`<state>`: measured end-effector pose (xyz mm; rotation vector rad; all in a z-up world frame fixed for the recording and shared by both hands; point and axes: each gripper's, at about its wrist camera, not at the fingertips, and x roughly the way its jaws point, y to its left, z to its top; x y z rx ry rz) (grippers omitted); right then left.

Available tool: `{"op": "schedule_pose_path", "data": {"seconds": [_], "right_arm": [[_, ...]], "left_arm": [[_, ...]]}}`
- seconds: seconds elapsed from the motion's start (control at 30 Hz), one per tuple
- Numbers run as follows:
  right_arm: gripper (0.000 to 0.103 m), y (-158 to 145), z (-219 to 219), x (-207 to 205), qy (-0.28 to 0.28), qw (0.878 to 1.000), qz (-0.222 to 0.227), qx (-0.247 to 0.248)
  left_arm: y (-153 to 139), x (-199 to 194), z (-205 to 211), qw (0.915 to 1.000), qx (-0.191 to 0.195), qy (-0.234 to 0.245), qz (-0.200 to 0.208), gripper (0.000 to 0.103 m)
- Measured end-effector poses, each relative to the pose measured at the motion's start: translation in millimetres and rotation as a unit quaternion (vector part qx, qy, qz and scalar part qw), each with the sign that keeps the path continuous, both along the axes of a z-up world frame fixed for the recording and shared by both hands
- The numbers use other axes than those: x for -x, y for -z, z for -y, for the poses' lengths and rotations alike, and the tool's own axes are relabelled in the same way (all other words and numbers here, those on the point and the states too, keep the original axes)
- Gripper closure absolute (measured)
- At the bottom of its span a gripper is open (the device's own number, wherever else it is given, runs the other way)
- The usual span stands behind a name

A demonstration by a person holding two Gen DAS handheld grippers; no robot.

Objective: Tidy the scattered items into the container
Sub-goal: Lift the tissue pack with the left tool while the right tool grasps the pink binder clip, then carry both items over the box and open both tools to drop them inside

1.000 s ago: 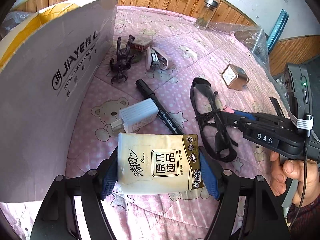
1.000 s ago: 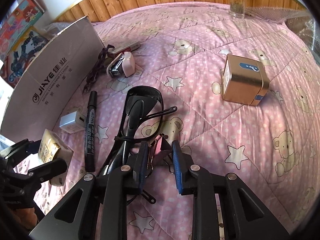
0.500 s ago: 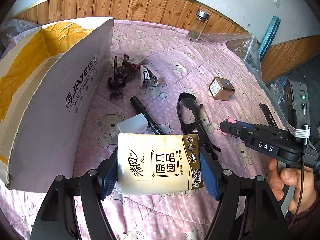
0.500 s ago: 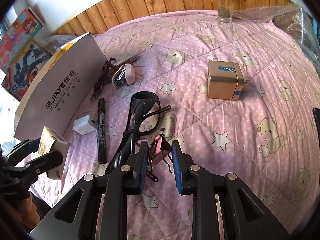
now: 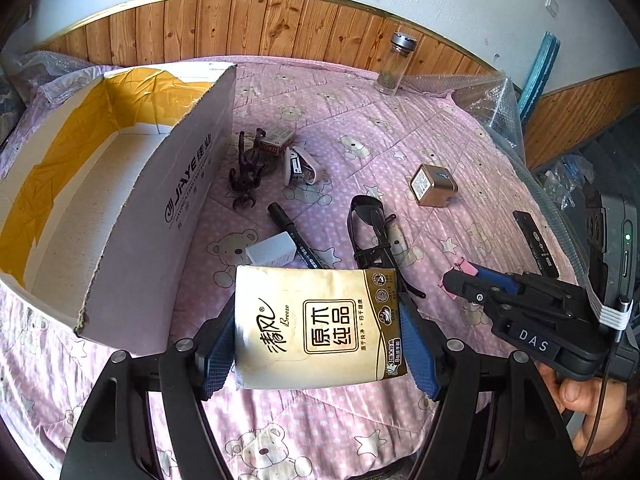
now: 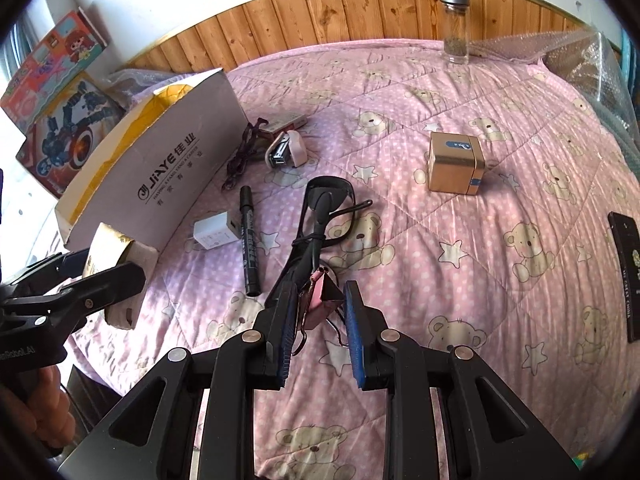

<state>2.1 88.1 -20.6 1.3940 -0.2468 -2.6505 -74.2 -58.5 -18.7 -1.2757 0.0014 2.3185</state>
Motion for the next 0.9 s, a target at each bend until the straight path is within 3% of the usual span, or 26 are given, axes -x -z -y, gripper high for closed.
{"op": "schedule_pose_path", "data": {"seconds": [0.47, 0.9], "right_arm": [[0.079, -37, 46, -26, -0.036, 0.999, -0.031, -0.006], [0.079, -73, 94, -21, -0.085, 0.995, -0.057, -0.004]], "left_arm": [[-38, -23, 27, 0.9984, -0.045, -0.005, -0.034, 0.03], [-64, -28, 67, 0.9947, -0.082, -0.033, -0.053, 0.03]]}}
